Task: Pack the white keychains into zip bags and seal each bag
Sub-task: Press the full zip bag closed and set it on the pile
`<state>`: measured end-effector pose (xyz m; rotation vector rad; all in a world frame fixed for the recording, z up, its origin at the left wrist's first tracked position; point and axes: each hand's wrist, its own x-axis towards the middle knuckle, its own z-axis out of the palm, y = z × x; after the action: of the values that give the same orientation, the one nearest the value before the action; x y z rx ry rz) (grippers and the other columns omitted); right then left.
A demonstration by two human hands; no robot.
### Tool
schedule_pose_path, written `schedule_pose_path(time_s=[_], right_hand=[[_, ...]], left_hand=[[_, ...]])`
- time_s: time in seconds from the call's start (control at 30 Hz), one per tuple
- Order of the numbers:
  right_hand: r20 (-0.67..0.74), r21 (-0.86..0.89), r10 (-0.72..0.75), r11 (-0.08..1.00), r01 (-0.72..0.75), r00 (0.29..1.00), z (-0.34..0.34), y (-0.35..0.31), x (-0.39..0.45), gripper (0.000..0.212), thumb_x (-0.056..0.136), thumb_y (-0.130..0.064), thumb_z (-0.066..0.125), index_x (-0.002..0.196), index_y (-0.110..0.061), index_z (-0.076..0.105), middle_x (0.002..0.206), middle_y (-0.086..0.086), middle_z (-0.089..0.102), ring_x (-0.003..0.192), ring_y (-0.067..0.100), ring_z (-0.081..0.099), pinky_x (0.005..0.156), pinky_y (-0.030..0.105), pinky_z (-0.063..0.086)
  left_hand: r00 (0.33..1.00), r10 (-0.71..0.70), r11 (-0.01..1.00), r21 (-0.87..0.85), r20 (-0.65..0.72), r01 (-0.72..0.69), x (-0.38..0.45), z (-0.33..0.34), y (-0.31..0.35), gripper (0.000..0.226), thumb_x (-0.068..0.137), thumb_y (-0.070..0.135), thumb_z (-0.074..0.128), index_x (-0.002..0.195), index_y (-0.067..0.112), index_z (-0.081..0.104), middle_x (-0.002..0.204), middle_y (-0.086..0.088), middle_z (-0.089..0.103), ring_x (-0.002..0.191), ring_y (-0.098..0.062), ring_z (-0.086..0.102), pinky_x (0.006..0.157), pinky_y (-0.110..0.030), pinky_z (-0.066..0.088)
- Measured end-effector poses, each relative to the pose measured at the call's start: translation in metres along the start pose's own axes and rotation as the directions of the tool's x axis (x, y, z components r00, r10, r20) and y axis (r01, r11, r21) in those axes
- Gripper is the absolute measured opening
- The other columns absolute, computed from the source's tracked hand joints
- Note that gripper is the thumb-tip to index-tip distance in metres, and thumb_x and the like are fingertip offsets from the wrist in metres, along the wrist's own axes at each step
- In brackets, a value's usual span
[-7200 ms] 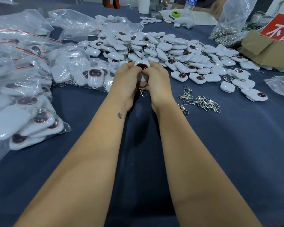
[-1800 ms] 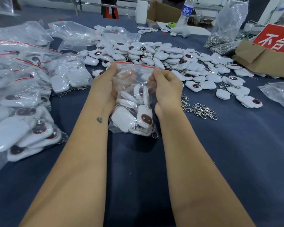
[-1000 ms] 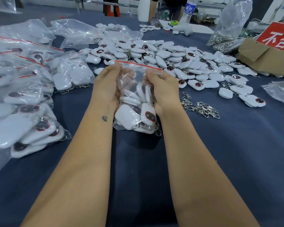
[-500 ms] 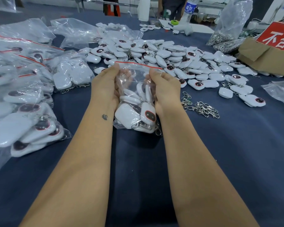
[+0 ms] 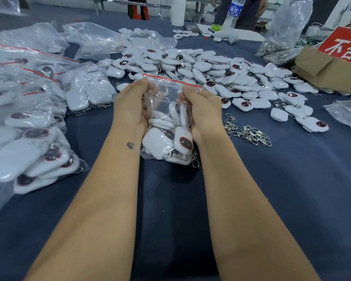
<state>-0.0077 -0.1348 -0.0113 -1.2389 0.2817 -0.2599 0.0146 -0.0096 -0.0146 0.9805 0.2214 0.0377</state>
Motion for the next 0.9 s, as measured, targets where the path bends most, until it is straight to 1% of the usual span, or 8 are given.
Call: schedule_pose_path(time_s=[0.07, 0.17, 0.3, 0.4, 0.47, 0.6, 0.8, 0.9], right_hand=[[-0.009, -0.04, -0.017, 0.999, 0.016, 1.0, 0.0001, 0.0013, 0.0001, 0.019, 0.093, -0.009, 0.065, 0.074, -0.009, 0.066, 0.064, 0.0, 0.066, 0.063, 0.013, 0.06, 0.074, 0.034, 0.052], [-0.031, -0.081, -0.026, 0.996, 0.024, 0.999, 0.0003, 0.0021, 0.0004, 0.019, 0.094, -0.011, 0.064, 0.076, -0.01, 0.066, 0.063, -0.002, 0.065, 0.059, 0.01, 0.058, 0.069, 0.031, 0.049], [0.037, 0.028, -0.002, 1.0, 0.001, 0.999, -0.0003, -0.0011, -0.0015, 0.017, 0.09, -0.002, 0.065, 0.073, -0.008, 0.066, 0.064, 0.003, 0.065, 0.062, 0.015, 0.06, 0.073, 0.032, 0.053], [0.124, 0.069, 0.008, 0.997, -0.016, 0.992, -0.0013, -0.0019, -0.0041, 0.015, 0.087, 0.002, 0.067, 0.073, -0.003, 0.065, 0.056, 0.004, 0.062, 0.05, 0.013, 0.057, 0.054, 0.027, 0.05], [0.139, 0.031, -0.005, 1.0, 0.0, 0.99, -0.0019, -0.0009, -0.0043, 0.012, 0.088, 0.0, 0.067, 0.076, -0.001, 0.064, 0.048, 0.0, 0.057, 0.038, 0.009, 0.05, 0.05, 0.026, 0.042], [0.082, -0.022, -0.024, 0.999, 0.026, 0.996, -0.0021, -0.0004, -0.0043, 0.014, 0.09, -0.003, 0.066, 0.076, -0.006, 0.064, 0.067, 0.007, 0.063, 0.039, 0.006, 0.051, 0.048, 0.023, 0.042], [0.066, -0.037, 0.005, 0.999, -0.003, 0.998, -0.0022, -0.0014, -0.0031, 0.016, 0.086, -0.004, 0.069, 0.071, -0.009, 0.065, 0.064, 0.003, 0.064, 0.05, 0.01, 0.056, 0.052, 0.023, 0.046], [0.069, -0.071, 0.003, 0.997, 0.002, 0.998, -0.0012, 0.0007, -0.0033, 0.014, 0.084, -0.006, 0.071, 0.071, -0.009, 0.066, 0.065, 0.006, 0.063, 0.048, 0.015, 0.054, 0.05, 0.024, 0.044]], left_hand=[[1.0, -0.01, 0.998, 0.062, -0.008, 0.011, -0.0009, 0.0009, 0.0008, 0.025, 0.094, 0.02, 0.065, 0.07, 0.012, 0.068, 0.07, -0.004, 0.069, 0.068, -0.019, 0.06, 0.075, -0.035, 0.053], [1.0, 0.008, 0.992, 0.123, -0.008, -0.007, -0.0029, 0.0021, 0.0005, 0.031, 0.094, 0.021, 0.065, 0.064, 0.013, 0.067, 0.066, -0.004, 0.069, 0.066, -0.021, 0.053, 0.07, -0.035, 0.049], [0.999, 0.031, 0.993, 0.118, -0.025, -0.028, -0.003, 0.0021, 0.0008, 0.026, 0.095, 0.011, 0.059, 0.069, 0.009, 0.065, 0.063, -0.004, 0.067, 0.061, -0.018, 0.058, 0.064, -0.029, 0.052], [0.997, 0.077, 0.988, 0.135, 0.002, -0.077, -0.0018, 0.0019, -0.0002, 0.027, 0.097, 0.006, 0.053, 0.071, 0.007, 0.062, 0.06, -0.004, 0.068, 0.054, -0.015, 0.064, 0.06, -0.029, 0.055], [0.995, 0.1, 0.98, 0.173, 0.028, -0.103, -0.0024, 0.0021, -0.0018, 0.033, 0.099, 0.007, 0.049, 0.069, 0.007, 0.061, 0.057, -0.003, 0.068, 0.052, -0.015, 0.064, 0.057, -0.027, 0.054], [0.998, 0.045, 0.989, 0.14, 0.032, -0.049, -0.003, 0.0036, -0.0011, 0.035, 0.1, 0.009, 0.052, 0.066, 0.007, 0.062, 0.056, -0.002, 0.068, 0.051, -0.012, 0.065, 0.056, -0.027, 0.057], [0.996, 0.043, 0.985, 0.163, 0.075, -0.055, -0.0063, 0.0039, -0.0003, 0.028, 0.096, 0.009, 0.059, 0.069, 0.006, 0.065, 0.061, -0.003, 0.069, 0.063, -0.019, 0.065, 0.089, -0.052, 0.055], [0.994, 0.075, 0.98, 0.18, 0.075, -0.088, -0.0067, 0.0027, -0.0008, 0.029, 0.097, 0.01, 0.059, 0.069, 0.008, 0.066, 0.064, -0.004, 0.068, 0.078, -0.027, 0.064, 0.092, -0.058, 0.053]])
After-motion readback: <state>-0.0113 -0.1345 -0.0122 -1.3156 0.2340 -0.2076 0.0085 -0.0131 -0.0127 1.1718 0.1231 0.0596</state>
